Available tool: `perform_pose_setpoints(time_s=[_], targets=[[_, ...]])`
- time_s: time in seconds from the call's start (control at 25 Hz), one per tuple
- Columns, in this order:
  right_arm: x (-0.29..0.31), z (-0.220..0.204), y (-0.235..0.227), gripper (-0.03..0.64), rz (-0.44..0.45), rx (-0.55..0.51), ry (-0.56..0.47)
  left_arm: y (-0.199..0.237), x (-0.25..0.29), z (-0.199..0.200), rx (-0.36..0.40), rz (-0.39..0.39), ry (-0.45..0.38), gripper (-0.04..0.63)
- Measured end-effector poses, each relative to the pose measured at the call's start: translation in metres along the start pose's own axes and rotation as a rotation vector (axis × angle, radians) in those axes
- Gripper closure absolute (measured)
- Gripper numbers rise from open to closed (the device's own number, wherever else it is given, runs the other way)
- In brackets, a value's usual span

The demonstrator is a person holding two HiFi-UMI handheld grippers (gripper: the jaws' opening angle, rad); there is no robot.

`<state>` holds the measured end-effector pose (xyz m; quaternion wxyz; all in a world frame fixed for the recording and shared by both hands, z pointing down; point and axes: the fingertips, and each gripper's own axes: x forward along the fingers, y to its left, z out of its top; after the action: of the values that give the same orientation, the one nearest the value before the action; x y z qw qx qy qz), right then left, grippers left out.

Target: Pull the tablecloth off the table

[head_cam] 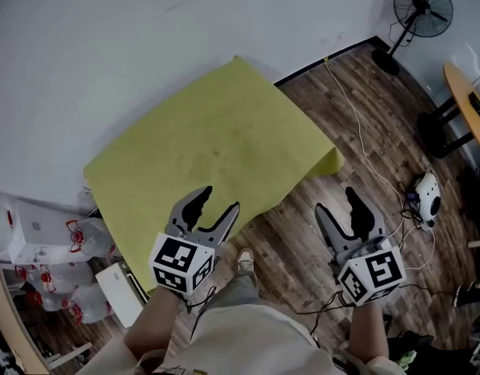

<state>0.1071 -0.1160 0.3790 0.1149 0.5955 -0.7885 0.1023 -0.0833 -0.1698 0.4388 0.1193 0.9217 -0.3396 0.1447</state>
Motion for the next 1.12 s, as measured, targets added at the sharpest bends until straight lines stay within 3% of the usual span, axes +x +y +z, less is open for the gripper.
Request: perform_pose_setpoints(time_s=[0.32,0.48,0.8,1.12], targets=[[0.087,-0.058,-0.032,0.322,-0.040,0.033,0.138,0.048,0.048,-0.033,-0.061,-0.040,0.075,0.334],[0.104,-0.078,-0.044,0.319,-0.044,0.026,0.205,0.061,0.070,-0.045,-0.135,-0.047,0.082,0.334],[0.140,-0.113,-0.052,0.305,0.002,0.026,0.290,0.076,0.101,-0.097,-0.176,-0.024,0.217,0.334],[0.177,-0.168,-0.076,0.289,0.062,0.036,0.406,0.079,0.136,-0.142,-0.314,0.017,0.308,0.333]])
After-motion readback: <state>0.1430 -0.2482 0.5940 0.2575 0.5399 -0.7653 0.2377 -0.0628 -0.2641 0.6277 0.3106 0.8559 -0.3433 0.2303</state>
